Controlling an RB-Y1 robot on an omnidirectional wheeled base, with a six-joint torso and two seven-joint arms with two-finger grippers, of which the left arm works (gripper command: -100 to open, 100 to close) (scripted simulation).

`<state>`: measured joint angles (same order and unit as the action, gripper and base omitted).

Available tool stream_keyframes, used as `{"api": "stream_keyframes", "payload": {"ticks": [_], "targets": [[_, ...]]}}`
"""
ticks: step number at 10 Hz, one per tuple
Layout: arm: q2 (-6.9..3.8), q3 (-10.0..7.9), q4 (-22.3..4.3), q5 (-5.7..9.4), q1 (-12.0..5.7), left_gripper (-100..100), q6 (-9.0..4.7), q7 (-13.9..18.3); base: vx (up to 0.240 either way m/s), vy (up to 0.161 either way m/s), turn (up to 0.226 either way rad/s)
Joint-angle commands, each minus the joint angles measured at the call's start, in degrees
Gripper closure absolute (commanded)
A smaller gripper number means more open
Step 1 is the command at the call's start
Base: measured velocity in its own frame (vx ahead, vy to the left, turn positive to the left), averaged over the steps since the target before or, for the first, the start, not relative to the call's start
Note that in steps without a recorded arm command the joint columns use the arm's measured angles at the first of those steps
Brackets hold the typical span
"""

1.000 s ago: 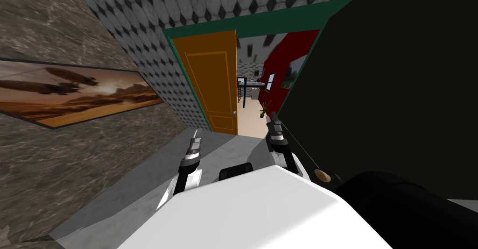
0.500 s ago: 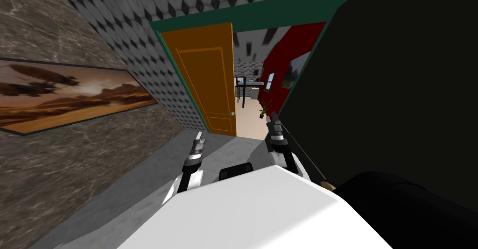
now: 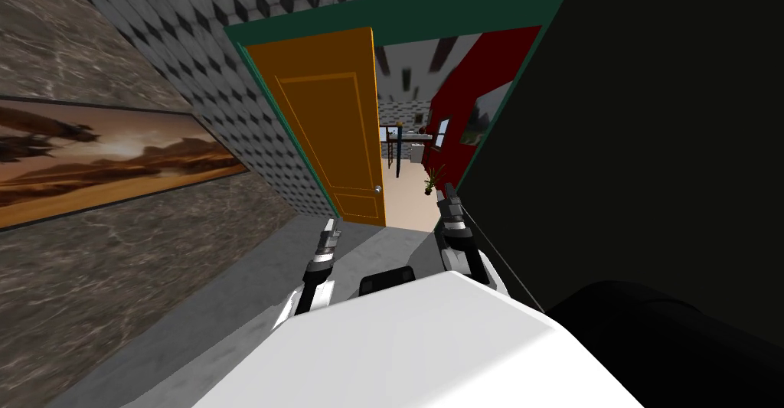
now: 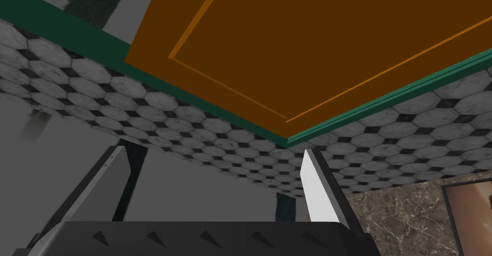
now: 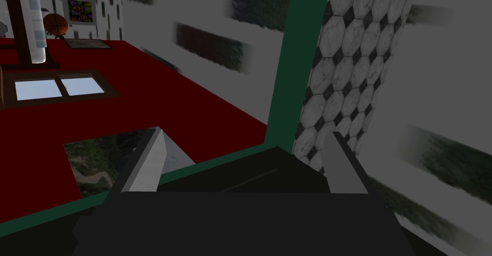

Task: Pull the door open

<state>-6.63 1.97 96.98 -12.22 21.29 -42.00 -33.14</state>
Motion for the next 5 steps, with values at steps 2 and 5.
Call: {"api": "stream_keyframes", "payload": {"ticks": [2, 5], "targets": [[-0.08, 0.17, -2.8, -0.93, -0.44, -100, -0.44, -2.7, 0.101, -0.07, -0.017], [-0.25, 0.22, -6.2, -1.92, -1.2, -100, -1.02, -5.7, 0.105, -0.059, -0.015]]}}
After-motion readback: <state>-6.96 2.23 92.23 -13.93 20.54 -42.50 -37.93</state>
